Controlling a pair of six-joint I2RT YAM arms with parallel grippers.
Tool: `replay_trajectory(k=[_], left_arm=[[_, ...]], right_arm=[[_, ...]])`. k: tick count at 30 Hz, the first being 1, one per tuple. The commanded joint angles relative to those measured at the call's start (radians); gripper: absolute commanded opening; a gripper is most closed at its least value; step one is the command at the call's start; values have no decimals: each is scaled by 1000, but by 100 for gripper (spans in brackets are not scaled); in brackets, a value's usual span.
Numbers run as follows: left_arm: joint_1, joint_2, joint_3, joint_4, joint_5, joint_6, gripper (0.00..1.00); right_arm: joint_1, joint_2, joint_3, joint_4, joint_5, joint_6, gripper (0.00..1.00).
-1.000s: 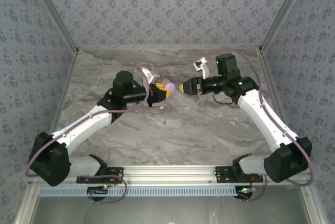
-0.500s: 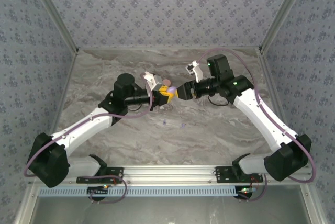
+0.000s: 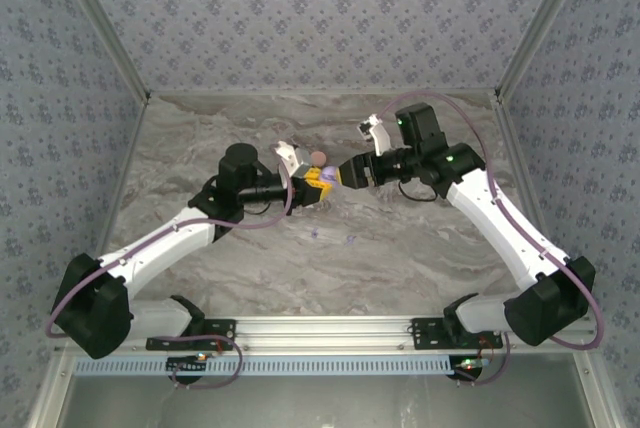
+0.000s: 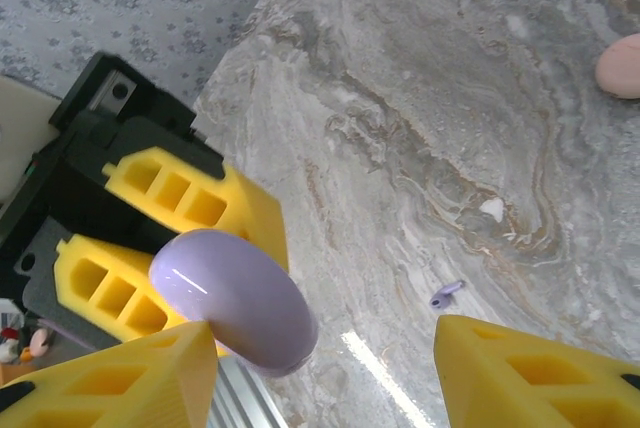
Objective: Insert wireless bluetooth earbuds into charging case
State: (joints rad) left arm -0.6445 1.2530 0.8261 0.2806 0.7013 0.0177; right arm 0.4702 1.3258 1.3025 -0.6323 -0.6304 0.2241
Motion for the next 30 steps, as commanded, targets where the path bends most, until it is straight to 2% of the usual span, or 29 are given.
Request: replay_trajectory(k=[1,9,17,21,30], left_arm=[[-18,-29,2,48,80,9,20],[-17,-13,-9,86,55,-51,20],[47,35,-48,218,34,-185,20],[67,34,-64,246,22,-206,20],[78,-7,-105,248,-16,-248,20]], right_arm=[[-22,-6,27,0,86,30,61],[-30,-16,25,-11,109,38,62],[-78,-32,-12,-90,231,43,62],[-81,-20,-63,-133,239,41,62],[6,49,-243,-115,249,99,58]])
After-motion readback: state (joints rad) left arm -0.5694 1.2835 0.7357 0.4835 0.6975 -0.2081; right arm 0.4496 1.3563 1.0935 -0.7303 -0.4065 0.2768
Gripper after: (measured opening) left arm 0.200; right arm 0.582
